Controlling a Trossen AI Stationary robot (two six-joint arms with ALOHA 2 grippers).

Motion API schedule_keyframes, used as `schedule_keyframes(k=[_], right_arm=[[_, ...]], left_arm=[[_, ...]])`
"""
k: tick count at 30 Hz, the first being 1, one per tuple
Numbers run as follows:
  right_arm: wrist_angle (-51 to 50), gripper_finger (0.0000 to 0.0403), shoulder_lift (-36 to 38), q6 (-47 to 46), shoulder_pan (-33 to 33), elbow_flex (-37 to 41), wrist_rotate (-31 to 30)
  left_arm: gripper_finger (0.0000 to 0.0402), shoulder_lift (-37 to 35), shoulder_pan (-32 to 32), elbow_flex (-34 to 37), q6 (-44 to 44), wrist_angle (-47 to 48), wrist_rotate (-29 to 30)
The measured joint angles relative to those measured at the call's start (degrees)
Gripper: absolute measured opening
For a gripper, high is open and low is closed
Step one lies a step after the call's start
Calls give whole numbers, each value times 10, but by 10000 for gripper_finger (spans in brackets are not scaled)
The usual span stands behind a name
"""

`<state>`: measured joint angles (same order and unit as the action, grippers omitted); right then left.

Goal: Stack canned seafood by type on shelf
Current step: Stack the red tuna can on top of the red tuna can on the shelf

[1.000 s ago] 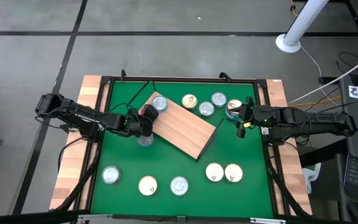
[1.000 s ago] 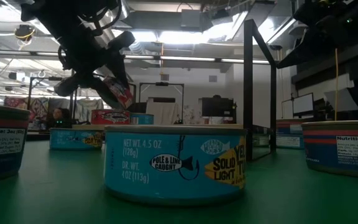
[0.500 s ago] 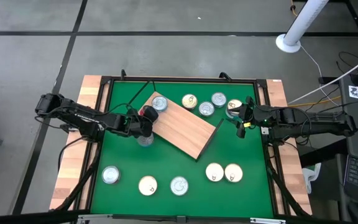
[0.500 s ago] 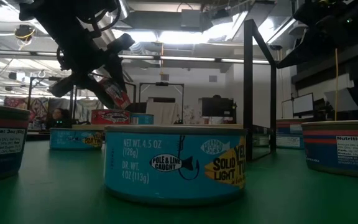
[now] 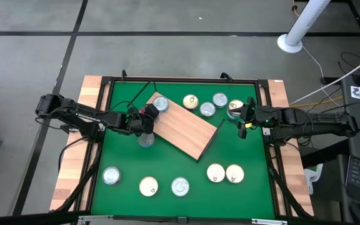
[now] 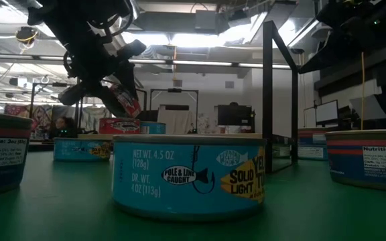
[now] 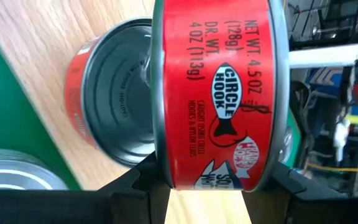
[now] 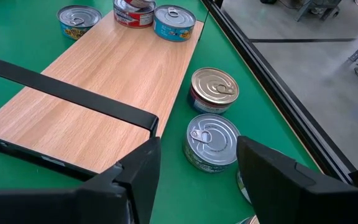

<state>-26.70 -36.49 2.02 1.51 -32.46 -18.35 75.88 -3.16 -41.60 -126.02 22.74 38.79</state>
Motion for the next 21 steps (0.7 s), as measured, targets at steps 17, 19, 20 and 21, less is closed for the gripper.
schedule_keyframes(k=[17,19,20,21], right_arm=[[0,211,0,0,0,0,0],[0,211,0,0,0,0,0],[0,211,0,0,0,0,0],[0,211,0,0,0,0,0]], left_arm=[[180,0,0,0,29,-7,-9],[203,0,2,0,30,-7,-15],[214,0,4,0,29,-7,-15],[225,0,6,0,29,-7,-15]])
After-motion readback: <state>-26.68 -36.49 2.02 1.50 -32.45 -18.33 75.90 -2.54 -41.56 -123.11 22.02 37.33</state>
